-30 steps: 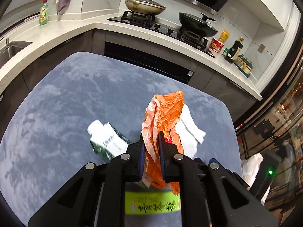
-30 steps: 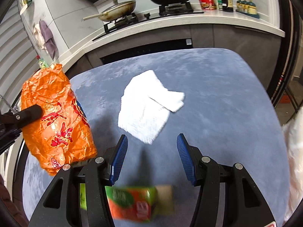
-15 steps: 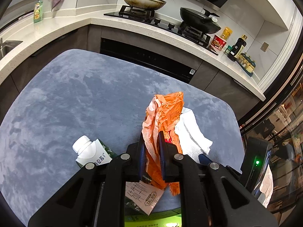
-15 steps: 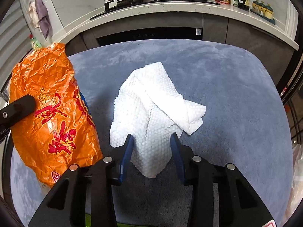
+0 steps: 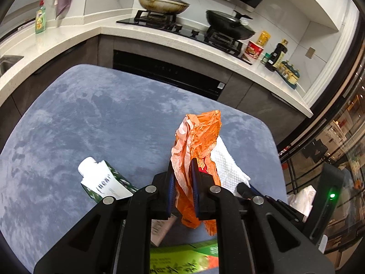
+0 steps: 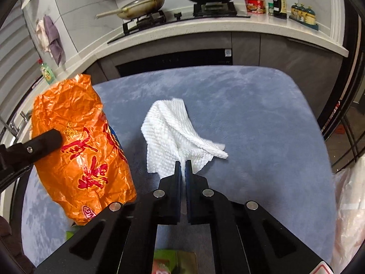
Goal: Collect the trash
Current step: 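Grasp the white paper towel with the right tool while the left tool holds the orange bag, then carry the orange bag with the left tool while the right tool carries the towel over the bin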
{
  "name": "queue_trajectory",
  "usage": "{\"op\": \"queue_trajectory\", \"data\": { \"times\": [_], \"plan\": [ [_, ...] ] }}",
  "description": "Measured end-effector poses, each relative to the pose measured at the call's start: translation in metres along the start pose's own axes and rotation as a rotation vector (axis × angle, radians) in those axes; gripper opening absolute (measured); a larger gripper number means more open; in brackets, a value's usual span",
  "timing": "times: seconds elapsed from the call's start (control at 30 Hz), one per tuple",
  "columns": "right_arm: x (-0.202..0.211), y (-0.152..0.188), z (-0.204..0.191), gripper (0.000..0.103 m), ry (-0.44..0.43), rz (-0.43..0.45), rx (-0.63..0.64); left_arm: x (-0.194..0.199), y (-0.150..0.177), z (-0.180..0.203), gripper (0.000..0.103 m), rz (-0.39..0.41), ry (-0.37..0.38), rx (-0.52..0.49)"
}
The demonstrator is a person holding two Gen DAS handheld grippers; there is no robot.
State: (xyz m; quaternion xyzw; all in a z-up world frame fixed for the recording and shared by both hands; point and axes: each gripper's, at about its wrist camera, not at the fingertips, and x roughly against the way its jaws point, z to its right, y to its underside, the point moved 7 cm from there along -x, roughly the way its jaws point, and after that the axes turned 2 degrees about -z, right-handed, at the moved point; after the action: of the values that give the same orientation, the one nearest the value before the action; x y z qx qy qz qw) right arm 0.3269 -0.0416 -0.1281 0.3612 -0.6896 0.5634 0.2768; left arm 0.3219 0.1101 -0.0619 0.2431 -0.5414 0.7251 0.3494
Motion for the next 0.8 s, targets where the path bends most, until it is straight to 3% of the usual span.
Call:
{"op": "queue_trajectory", "data": {
  "times": [0.4, 0.8],
  "plan": [
    [0.107, -0.001, 0.083, 0.004, 0.058, 0.161, -0.128, 0.035, 0.026, 0.1, 0.013, 0.017, 0.094, -0.132],
    [0.206, 0.029, 0.22, 0.004, 0.192, 0.286, -0.303, 0.046, 0.075, 0.24, 0.013, -0.019, 0.235, -0.299]
  ]
}}
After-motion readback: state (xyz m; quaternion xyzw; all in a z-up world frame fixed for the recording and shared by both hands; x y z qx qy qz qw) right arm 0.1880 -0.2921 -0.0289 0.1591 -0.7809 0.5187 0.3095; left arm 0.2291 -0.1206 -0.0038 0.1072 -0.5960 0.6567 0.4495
